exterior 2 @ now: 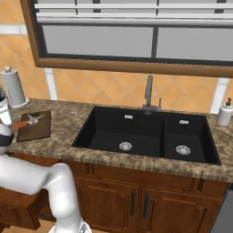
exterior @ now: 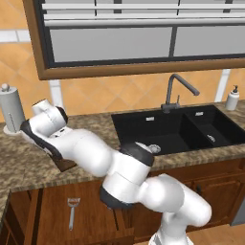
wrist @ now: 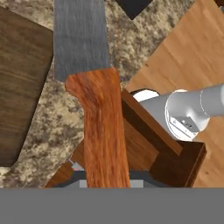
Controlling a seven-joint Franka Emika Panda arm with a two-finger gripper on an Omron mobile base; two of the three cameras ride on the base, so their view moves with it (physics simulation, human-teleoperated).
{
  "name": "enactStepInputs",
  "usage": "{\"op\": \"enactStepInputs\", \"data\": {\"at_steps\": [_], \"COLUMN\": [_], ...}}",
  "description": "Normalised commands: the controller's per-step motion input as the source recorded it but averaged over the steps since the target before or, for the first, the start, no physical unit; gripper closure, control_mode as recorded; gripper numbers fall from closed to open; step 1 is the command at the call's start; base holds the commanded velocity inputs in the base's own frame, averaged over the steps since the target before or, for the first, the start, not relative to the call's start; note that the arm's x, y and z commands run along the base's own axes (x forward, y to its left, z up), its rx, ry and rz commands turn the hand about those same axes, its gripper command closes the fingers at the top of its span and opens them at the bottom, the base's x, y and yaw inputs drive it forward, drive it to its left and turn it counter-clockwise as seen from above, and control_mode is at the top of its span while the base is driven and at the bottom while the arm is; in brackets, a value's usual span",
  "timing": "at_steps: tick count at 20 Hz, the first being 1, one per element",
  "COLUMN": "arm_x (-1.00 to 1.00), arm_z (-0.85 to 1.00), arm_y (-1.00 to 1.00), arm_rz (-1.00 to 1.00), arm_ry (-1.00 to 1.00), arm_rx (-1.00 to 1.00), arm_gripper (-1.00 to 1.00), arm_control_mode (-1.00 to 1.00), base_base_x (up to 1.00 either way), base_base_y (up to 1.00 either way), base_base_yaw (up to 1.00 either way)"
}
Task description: Place the appropriate cutting tool for cutting the garlic skin on the cutting board.
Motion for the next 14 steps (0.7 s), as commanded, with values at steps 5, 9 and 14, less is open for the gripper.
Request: {"op": "enactStepInputs", "data": {"at_steps": [5, 9, 14], "arm_x": [0.20, 0.21, 0.23], "arm_z": [-0.42, -0.22, -0.28], "arm_y": [-0.30, -0.19, -0.02], "arm_rz": [0.20, 0.21, 0.22], "arm_ry": [-0.04, -0.01, -0.05], "arm_rx": [0.01, 0.05, 0.13], "arm_gripper": [1.00, 1.00, 1.00], "arm_control_mode": [-1.00, -1.00, -1.00], "base_base_x": [0.00, 0.00, 0.00], "base_base_y": [0.00, 0.00, 0.00], "base_base_yaw": [0.00, 0.00, 0.00]}}
